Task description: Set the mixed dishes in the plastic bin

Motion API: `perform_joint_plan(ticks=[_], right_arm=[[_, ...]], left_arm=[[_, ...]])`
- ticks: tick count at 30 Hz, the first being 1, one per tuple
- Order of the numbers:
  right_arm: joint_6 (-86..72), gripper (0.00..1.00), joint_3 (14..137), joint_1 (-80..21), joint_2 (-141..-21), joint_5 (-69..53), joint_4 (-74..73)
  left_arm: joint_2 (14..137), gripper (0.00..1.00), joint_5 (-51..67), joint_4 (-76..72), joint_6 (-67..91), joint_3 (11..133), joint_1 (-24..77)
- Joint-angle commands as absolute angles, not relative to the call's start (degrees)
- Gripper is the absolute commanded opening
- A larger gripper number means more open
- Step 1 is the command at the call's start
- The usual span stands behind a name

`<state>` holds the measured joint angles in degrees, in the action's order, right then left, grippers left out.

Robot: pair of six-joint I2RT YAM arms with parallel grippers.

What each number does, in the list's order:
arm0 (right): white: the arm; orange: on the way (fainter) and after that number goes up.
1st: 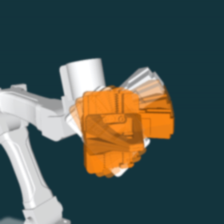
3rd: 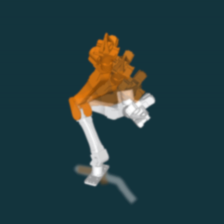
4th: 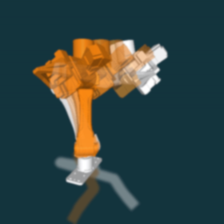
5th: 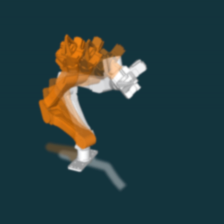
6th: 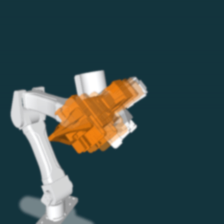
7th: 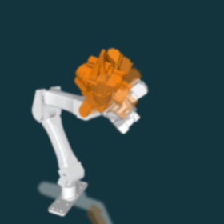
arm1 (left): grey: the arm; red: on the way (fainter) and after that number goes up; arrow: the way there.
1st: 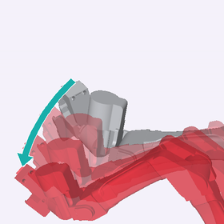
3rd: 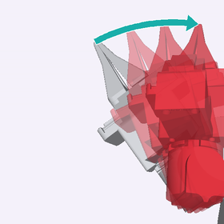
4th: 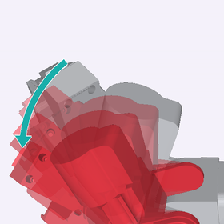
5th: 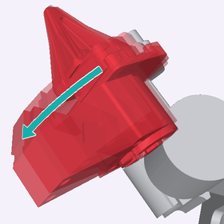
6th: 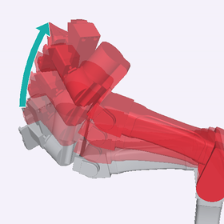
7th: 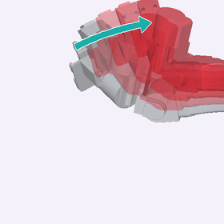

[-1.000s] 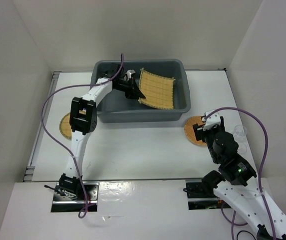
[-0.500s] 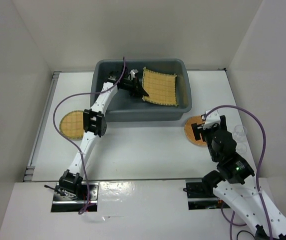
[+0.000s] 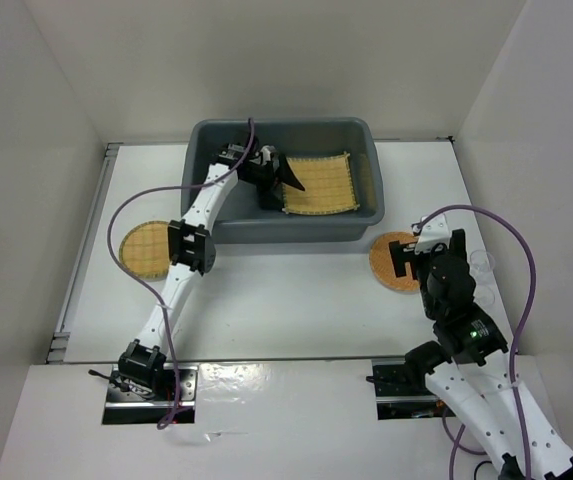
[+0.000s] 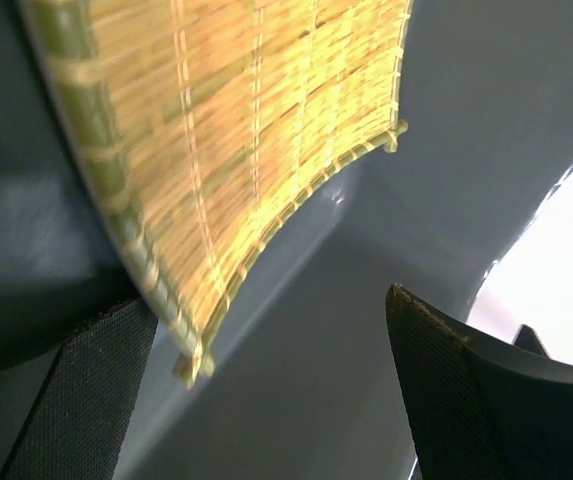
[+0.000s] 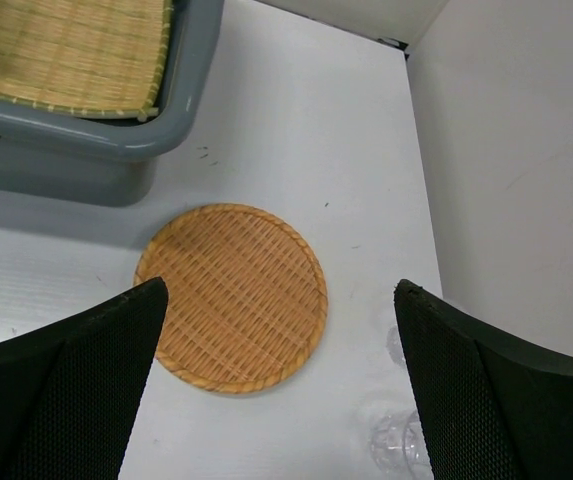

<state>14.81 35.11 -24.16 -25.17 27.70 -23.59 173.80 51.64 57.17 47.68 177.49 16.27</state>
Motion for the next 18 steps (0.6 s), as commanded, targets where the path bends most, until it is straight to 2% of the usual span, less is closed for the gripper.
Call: perform_joint_plan(ticks=[1,7,9,13,14,18], right_arm=[[13.89,0.98,36.12,-22.42,-25.40,29.61,-20.92],[15.56,0.98,47.62,-16.99,-36.10,20.06,-30.66],[16.96,0.98,53.33,-12.51,-44.88,16.89,-33.99],[20.21,0.98,65.10,4.98,-60.35,1.01,-41.89],[21.17,0.98,67.91,6.05,-65.95,0.97,-43.23],[27.24,0.98,68.47,9.39,-76.27,-3.16,-44.91]], left_arm=[[166.56,0.99,46.50,62.04,44.57,179.82,14.68],[155.23,0.99,32.62,74.53,34.64,179.30,10.64],[147.16,1.00,27.47,74.53,31.21,173.36,10.11],[133.29,1.00,18.39,74.53,28.04,161.41,10.11],[130.81,1.00,16.72,74.53,27.43,158.76,10.11],[118.50,1.00,2.77,74.53,25.66,142.94,12.21]])
